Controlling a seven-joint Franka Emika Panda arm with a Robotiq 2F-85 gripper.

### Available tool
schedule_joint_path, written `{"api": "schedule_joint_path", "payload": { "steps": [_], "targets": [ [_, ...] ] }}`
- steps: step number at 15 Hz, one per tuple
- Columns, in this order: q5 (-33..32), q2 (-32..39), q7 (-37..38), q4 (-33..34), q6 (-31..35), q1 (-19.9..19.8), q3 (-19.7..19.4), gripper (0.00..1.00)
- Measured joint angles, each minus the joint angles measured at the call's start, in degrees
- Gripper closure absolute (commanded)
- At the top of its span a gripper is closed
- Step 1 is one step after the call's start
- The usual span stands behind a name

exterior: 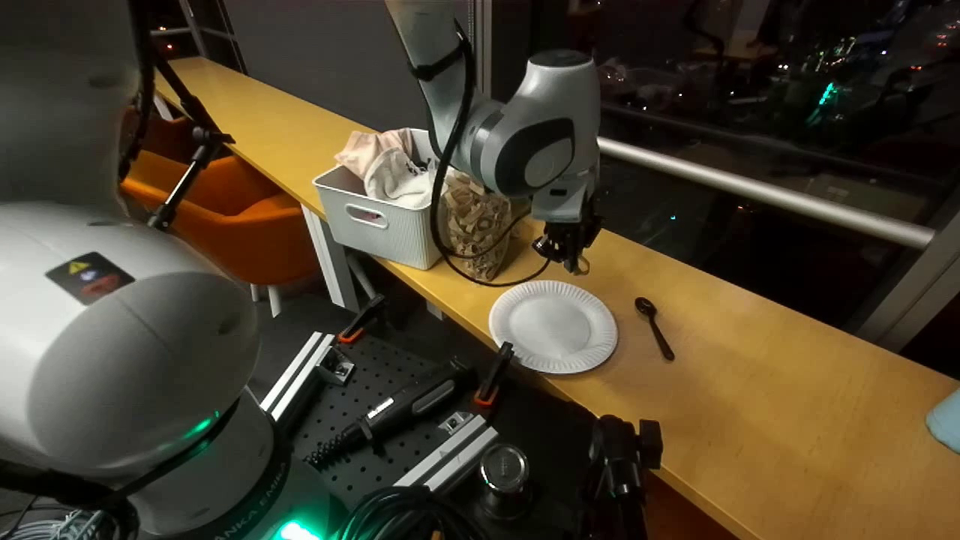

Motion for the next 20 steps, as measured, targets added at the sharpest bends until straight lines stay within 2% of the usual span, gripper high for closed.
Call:
{"api": "schedule_joint_path", "payload": {
  "steps": [2, 5, 6, 9, 11, 13, 14, 17, 18, 20],
  "targets": [
    [-6.3, -5.9, 2.1, -2.9, 1.2, 3.9, -4.1, 0.99],
    [-21.0, -12.7, 6.3, -4.1, 2.2, 10.8, -12.8, 0.99],
    [-25.9, -14.3, 7.1, -3.5, 2.1, 11.9, -14.7, 0.99],
    [-40.4, -19.4, 9.7, -0.6, -1.1, 12.4, -14.6, 0.99],
    [-46.2, -23.7, 10.3, 0.3, -6.4, 13.3, -11.5, 0.99],
    [-46.4, -27.9, 9.1, 0.3, -13.6, 16.1, -7.5, 0.99],
    [-44.3, -29.6, 7.6, 0.1, -17.6, 16.7, -4.0, 0.99],
    [-32.3, -32.4, 1.3, -0.6, -28.5, 14.2, 9.2, 0.99],
    [-28.9, -32.6, -0.4, -0.6, -31.3, 13.2, 12.2, 0.99],
    [-22.9, -32.4, -4.6, -0.3, -35.2, 11.0, 15.1, 0.99]
  ]
}}
